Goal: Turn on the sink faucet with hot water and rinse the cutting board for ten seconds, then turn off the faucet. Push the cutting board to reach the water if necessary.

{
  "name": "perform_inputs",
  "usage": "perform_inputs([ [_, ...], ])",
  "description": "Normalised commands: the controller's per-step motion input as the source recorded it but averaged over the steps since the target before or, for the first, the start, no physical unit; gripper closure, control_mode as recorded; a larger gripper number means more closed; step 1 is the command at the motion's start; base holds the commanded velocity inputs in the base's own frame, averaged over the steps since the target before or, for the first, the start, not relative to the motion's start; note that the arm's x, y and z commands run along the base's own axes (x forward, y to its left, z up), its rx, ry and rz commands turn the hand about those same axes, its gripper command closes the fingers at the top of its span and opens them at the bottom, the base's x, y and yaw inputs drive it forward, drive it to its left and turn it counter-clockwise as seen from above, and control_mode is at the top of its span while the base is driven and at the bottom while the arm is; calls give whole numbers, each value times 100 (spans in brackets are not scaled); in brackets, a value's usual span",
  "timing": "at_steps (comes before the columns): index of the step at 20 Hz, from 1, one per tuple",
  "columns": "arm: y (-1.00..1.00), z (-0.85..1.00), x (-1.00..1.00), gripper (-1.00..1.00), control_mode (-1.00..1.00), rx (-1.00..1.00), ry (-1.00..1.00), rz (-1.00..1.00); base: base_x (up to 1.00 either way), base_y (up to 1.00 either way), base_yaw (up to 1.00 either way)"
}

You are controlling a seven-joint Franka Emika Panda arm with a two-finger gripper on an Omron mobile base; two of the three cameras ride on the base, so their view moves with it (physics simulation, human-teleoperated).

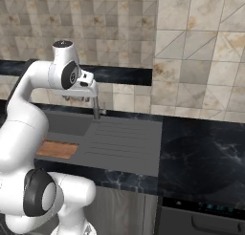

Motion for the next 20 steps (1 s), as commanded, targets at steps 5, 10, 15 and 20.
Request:
perform_inputs([
  [5,15,-10,16,-100,-100,0,0,0,0,0,0],
  [10,14,-6,14,-100,-100,0,0,0,0,0,0],
  [15,13,-2,10,-100,-100,0,0,0,0,0,0],
  [20,10,-2,10,-100,-100,0,0,0,0,0,0],
])
